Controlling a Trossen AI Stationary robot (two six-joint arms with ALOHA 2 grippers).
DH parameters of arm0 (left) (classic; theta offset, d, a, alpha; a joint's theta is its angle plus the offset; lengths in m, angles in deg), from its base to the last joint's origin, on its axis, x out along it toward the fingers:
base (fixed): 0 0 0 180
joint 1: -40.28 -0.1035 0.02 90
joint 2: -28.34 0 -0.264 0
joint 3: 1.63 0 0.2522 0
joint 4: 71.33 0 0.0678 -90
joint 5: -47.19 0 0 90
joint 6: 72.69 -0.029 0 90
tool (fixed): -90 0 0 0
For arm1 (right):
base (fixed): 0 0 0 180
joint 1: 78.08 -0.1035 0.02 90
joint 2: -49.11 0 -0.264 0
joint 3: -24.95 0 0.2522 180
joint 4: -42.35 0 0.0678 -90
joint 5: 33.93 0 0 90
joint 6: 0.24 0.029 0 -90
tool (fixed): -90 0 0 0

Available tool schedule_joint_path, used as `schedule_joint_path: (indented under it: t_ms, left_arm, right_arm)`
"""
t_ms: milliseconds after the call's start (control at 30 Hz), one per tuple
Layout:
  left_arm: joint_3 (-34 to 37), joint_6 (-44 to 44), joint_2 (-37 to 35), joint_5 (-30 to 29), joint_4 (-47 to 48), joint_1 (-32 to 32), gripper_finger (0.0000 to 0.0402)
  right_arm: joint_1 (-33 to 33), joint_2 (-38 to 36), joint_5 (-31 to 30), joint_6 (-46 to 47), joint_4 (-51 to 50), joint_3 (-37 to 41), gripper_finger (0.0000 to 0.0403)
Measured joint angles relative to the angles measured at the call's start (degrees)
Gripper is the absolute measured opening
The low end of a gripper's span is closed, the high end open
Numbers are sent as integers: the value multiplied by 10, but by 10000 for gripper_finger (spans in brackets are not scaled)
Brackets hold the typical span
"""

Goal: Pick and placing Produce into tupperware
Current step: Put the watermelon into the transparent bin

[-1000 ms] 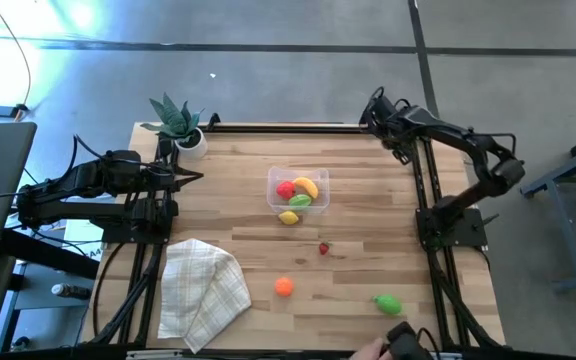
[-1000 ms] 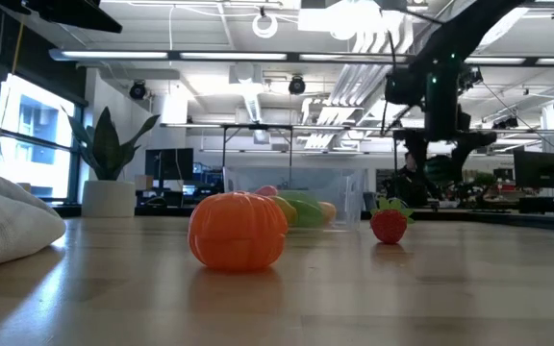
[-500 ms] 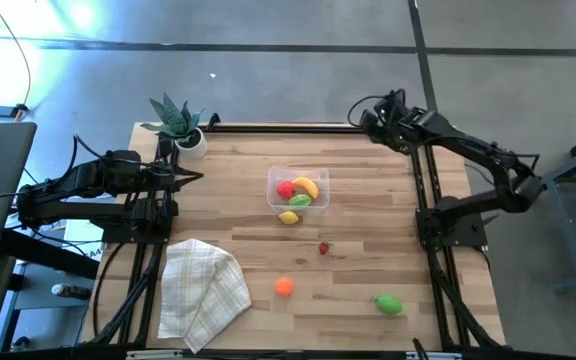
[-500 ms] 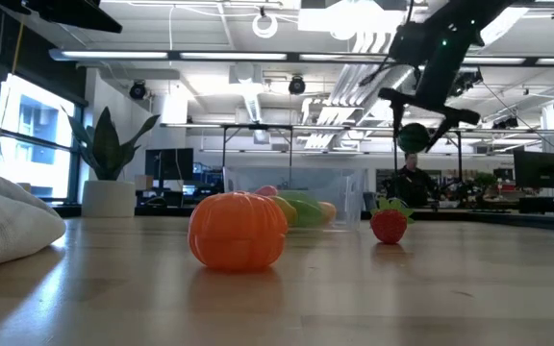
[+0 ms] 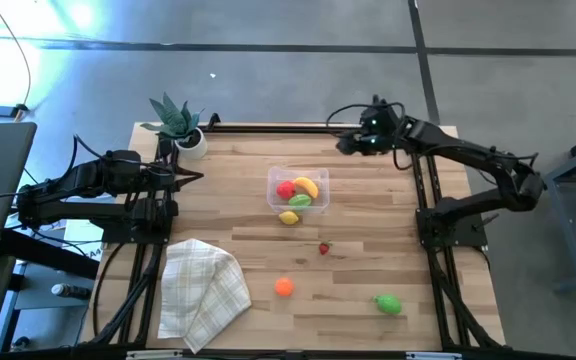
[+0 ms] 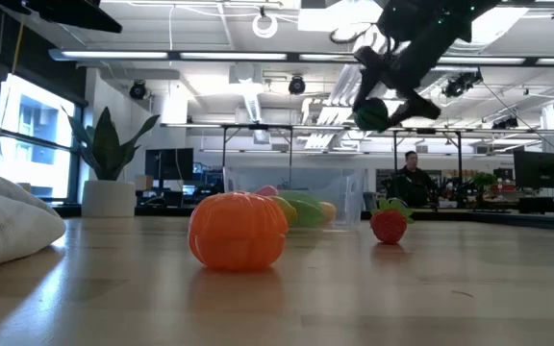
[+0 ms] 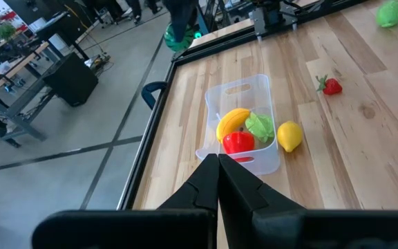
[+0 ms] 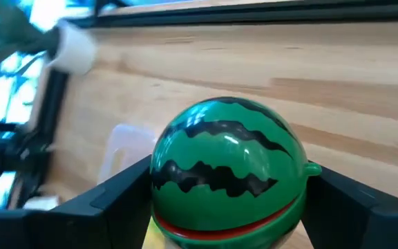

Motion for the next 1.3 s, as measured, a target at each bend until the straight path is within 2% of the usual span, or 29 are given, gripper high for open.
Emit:
schedule_joint_path:
  t_ms: [133, 300, 500, 700, 967, 1167, 1300]
  left_arm:
    - [0, 0, 0, 0, 0, 0, 1]
    - [0, 0, 0, 0, 0, 0, 1]
    - [0, 0, 0, 0, 0, 0, 1]
    - [0, 0, 0, 0, 0, 0, 1]
    - [0, 0, 0, 0, 0, 0, 1]
    - [0, 0, 0, 0, 0, 0, 1]
    - [0, 0, 0, 0, 0, 0, 1]
  right_arm:
    - [-37, 0, 0, -26, 39, 0, 291]
    - [-73, 12, -14, -11, 70, 0, 291]
    - [-107, 78, -14, -11, 58, -44, 291]
    - [-145, 167, -19, -58, -31, -147, 291]
    - [-195, 307, -56, -113, -175, -274, 291]
    - [-218, 384, -95, -130, -220, -332, 291]
    - [-220, 411, -107, -134, -222, -340, 291]
